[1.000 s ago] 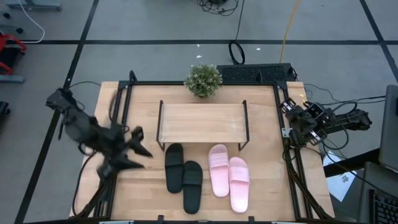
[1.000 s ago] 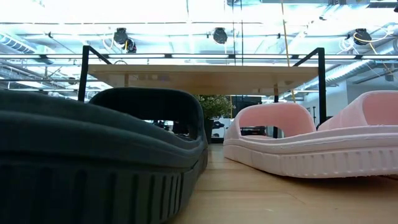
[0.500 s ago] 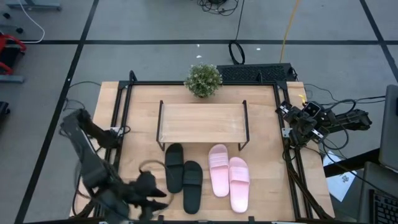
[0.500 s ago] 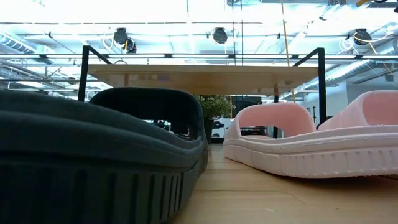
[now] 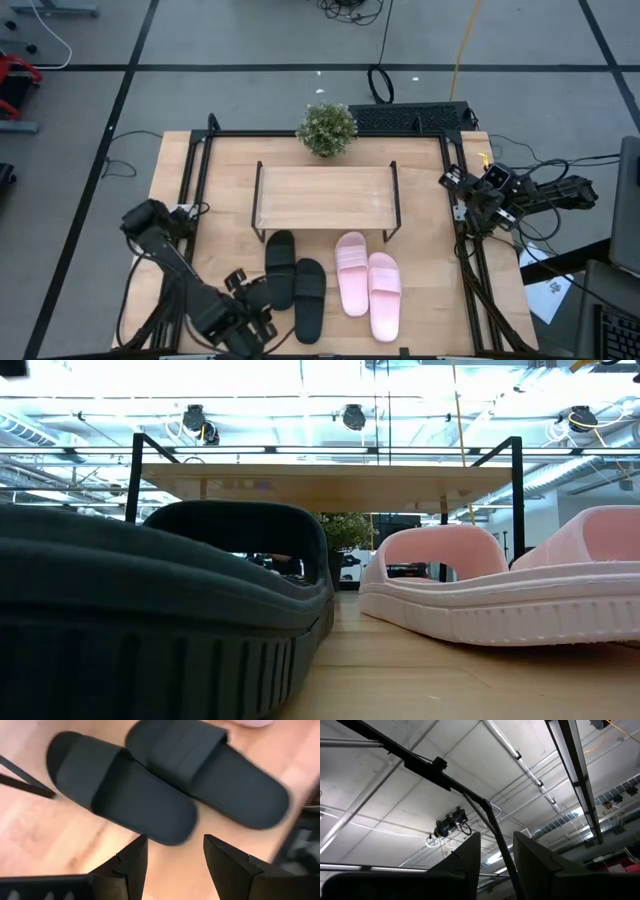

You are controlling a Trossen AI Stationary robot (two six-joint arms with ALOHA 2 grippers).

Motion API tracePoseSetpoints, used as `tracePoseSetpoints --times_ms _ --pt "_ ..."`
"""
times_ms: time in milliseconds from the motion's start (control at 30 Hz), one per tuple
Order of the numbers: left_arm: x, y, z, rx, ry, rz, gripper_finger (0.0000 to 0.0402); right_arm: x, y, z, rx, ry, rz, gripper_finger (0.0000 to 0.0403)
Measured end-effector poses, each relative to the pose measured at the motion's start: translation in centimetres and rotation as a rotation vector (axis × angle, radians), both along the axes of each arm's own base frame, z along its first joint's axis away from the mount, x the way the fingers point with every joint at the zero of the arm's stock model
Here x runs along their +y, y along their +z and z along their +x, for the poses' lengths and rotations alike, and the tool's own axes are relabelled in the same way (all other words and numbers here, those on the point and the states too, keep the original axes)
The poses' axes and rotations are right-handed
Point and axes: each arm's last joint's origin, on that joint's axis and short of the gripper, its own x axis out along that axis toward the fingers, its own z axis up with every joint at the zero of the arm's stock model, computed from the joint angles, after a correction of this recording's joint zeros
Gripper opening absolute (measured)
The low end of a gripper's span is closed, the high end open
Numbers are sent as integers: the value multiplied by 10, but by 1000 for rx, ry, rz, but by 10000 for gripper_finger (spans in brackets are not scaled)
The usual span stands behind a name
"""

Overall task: Pick and place slides into the shelf
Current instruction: Put the black slide on the shelf

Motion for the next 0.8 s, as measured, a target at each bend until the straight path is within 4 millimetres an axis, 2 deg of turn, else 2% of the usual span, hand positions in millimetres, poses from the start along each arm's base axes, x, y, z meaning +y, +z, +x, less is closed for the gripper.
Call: tracePoseSetpoints --times_ms 200,333,600,800 --pt "9 -11 15 56 -94 81 188 1 -2 3 37 -8 -13 106" --pt "18 -11 23 43 -79 121 188 1 -5 6 73 -37 -45 106" --pt "37 -12 30 98 -77 191 188 2 -9 10 121 -91 -103 106" --pt "45 -22 35 131 -124 199 188 2 -9 10 112 -128 -133 106"
